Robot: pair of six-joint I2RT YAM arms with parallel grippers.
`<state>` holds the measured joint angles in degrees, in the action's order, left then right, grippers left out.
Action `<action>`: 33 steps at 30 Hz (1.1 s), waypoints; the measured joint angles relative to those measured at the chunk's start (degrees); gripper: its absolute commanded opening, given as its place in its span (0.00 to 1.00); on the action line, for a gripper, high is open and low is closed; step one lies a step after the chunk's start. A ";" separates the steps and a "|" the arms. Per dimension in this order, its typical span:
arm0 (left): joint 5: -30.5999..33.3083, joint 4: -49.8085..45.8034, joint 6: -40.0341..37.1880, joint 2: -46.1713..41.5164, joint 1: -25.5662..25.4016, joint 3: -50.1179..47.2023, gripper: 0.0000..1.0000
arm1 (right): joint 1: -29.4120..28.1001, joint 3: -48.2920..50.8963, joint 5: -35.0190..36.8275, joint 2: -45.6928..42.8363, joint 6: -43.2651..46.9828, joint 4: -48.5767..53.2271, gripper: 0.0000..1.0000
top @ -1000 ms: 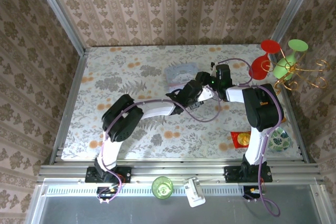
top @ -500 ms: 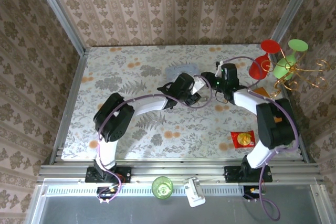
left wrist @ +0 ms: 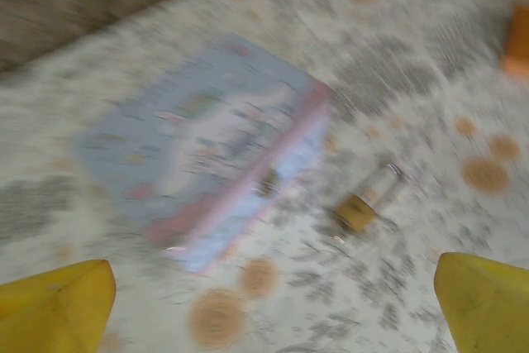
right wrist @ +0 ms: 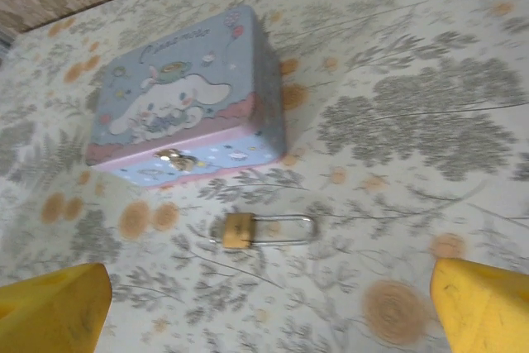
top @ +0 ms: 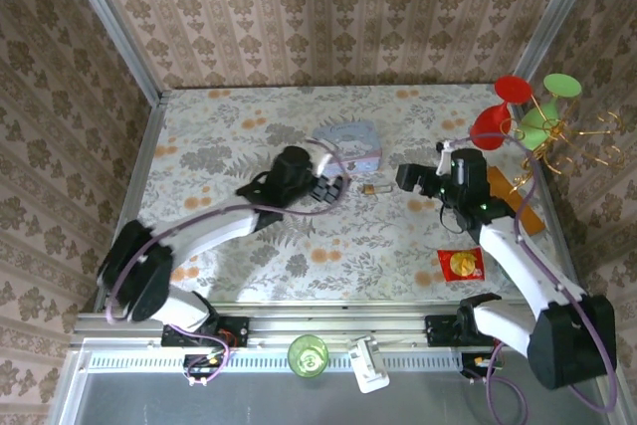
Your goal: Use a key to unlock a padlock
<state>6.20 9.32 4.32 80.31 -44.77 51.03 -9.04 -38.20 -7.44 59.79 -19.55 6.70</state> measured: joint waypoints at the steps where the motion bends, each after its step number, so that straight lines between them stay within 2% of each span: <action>1: 1.70 0.74 0.70 -3.28 1.70 -2.23 1.00 | 0.00 1.38 1.68 -1.53 1.11 -0.09 1.00; 4: 9.70 1.79 1.55 -11.08 6.78 -9.20 1.00 | 0.09 6.64 7.48 -4.66 5.03 -1.18 1.00; 7: 16.55 -0.55 1.22 -12.44 10.75 -12.79 1.00 | 0.48 9.57 10.58 -4.00 8.44 -1.36 1.00; 12: 22.40 -1.68 -0.02 -14.25 13.05 -17.00 1.00 | 0.55 9.66 11.91 -2.56 11.17 -2.43 1.00; 18: 27.30 7.13 -6.47 -16.06 15.96 -24.68 1.00 | 1.01 16.48 12.44 -4.90 15.37 -13.20 1.00; 24: 24.37 19.89 -10.49 -7.58 25.38 -27.34 1.00 | 3.10 23.12 13.09 -0.96 16.90 -26.10 1.00; 28: 18.45 25.24 -10.69 -1.38 30.64 -28.33 1.00 | 3.74 23.52 13.29 1.57 17.84 -33.40 1.00; 33: 8.96 33.97 -11.43 1.27 36.76 -29.75 1.00 | 4.35 23.87 13.29 6.38 17.84 -44.04 1.00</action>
<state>15.16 43.29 -7.11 81.58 -8.01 21.28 -4.69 -14.33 5.85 66.17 -1.72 -37.34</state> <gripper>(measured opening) 0.999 0.999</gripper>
